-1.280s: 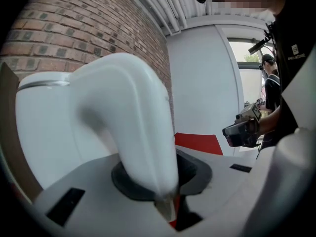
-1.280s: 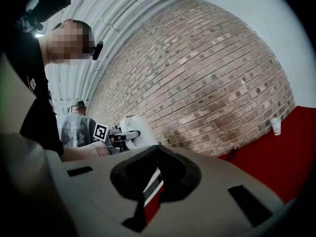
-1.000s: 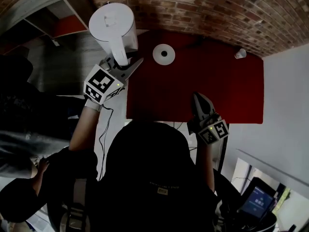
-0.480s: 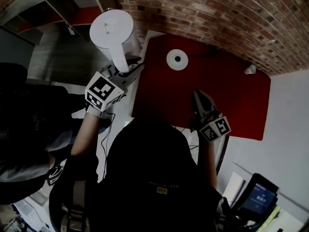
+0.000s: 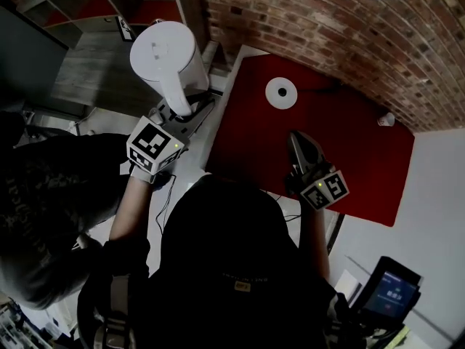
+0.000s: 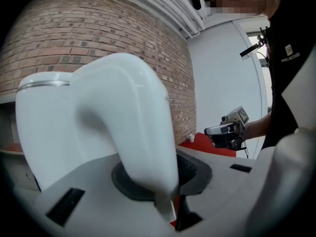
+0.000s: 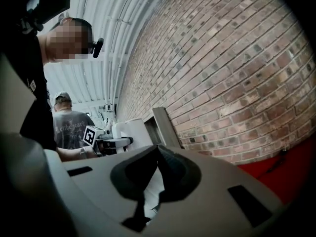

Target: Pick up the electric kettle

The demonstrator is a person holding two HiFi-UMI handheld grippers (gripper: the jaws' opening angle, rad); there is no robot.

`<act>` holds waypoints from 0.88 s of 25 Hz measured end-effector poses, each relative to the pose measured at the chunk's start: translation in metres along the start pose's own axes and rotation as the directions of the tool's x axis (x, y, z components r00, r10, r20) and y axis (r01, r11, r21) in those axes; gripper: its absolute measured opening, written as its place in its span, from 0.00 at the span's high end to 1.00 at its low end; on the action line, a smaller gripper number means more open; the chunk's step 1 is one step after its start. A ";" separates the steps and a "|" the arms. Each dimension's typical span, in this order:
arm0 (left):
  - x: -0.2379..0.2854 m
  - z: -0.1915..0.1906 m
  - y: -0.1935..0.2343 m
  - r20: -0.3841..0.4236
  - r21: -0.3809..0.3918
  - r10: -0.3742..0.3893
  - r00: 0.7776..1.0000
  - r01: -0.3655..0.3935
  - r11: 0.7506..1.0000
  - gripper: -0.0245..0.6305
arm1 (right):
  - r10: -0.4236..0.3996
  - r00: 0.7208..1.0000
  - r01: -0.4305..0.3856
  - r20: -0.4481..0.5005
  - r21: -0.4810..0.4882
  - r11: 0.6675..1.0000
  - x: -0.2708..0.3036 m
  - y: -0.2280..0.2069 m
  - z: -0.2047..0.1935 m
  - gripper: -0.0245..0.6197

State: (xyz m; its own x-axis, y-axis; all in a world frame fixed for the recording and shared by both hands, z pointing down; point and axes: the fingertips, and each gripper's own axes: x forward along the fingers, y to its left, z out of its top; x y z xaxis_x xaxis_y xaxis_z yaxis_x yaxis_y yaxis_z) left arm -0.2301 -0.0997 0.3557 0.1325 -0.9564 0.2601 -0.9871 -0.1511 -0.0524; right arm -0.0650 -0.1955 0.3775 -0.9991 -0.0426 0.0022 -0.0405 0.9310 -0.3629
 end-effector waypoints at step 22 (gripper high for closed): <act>-0.064 -0.040 0.003 -0.019 -0.075 0.090 0.996 -0.091 0.993 0.87 | 0.148 0.988 -0.150 -0.052 -0.032 0.988 0.060 0.052 -0.010 0.95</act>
State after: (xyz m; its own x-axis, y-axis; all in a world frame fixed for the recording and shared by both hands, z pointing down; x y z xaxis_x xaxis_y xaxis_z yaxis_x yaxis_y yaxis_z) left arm -0.2451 -0.0290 0.3778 0.0417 -0.9613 0.2724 -0.9990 -0.0443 -0.0034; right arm -0.1271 -0.1463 0.3680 -0.9934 0.1144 -0.0032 0.1090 0.9379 -0.3294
